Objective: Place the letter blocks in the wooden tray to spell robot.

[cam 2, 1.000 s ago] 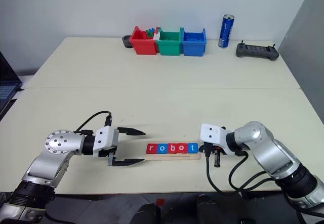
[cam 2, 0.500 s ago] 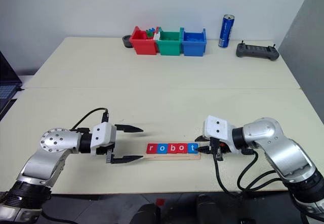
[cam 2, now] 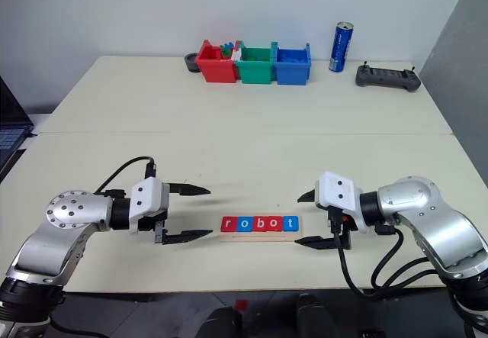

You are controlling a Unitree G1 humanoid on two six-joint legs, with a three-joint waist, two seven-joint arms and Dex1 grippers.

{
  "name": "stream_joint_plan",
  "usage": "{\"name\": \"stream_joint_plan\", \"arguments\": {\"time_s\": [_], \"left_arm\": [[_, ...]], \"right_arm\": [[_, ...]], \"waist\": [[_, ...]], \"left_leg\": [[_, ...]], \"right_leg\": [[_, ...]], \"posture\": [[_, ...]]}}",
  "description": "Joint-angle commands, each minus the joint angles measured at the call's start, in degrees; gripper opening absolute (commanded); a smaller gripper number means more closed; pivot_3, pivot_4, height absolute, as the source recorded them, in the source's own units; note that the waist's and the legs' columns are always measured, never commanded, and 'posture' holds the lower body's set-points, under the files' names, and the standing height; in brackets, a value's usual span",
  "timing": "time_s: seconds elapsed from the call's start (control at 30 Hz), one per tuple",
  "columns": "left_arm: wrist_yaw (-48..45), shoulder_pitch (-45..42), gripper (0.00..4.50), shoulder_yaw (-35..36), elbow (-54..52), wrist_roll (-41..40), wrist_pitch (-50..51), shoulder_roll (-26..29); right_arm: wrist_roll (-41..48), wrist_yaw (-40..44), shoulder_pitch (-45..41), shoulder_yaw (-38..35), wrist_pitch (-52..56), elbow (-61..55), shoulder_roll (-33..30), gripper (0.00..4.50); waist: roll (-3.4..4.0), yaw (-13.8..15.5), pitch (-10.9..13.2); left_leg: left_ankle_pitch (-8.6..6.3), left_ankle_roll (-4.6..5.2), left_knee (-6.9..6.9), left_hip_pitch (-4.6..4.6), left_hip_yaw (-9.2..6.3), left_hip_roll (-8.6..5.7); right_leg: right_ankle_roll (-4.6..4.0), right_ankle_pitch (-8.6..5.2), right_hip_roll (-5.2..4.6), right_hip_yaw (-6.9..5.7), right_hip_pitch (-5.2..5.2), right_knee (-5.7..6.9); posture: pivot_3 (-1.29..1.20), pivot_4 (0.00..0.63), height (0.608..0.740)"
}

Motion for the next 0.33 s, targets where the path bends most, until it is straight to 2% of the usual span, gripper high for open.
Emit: {"name": "stream_joint_plan", "arguments": {"time_s": [0.03, 0.33], "left_arm": [[0.0, -0.1, 4.50, 1.5, -2.0, -1.4, 0.3, 0.6], [-0.3, -0.9, 4.50, 1.3, -2.0, -3.4, 1.1, -0.6]], "right_arm": [[0.4, 0.3, 0.0, -2.1, -2.5, 0.5, -1.1, 4.47], [-0.8, -0.4, -0.2, -1.7, -5.0, 2.8, -1.3, 4.47]], "waist": [[0.00, 0.0, 0.0], [0.00, 0.0, 0.0]], "left_leg": [[0.00, 0.00, 0.00, 0.00, 0.00, 0.00], [0.00, 0.00, 0.00, 0.01, 0.00, 0.00]], "right_leg": [[0.00, 0.00, 0.00, 0.00, 0.00, 0.00], [0.00, 0.00, 0.00, 0.01, 0.00, 0.00]], "posture": [[0.00, 0.150, 0.740], [0.00, 0.150, 0.740]]}}
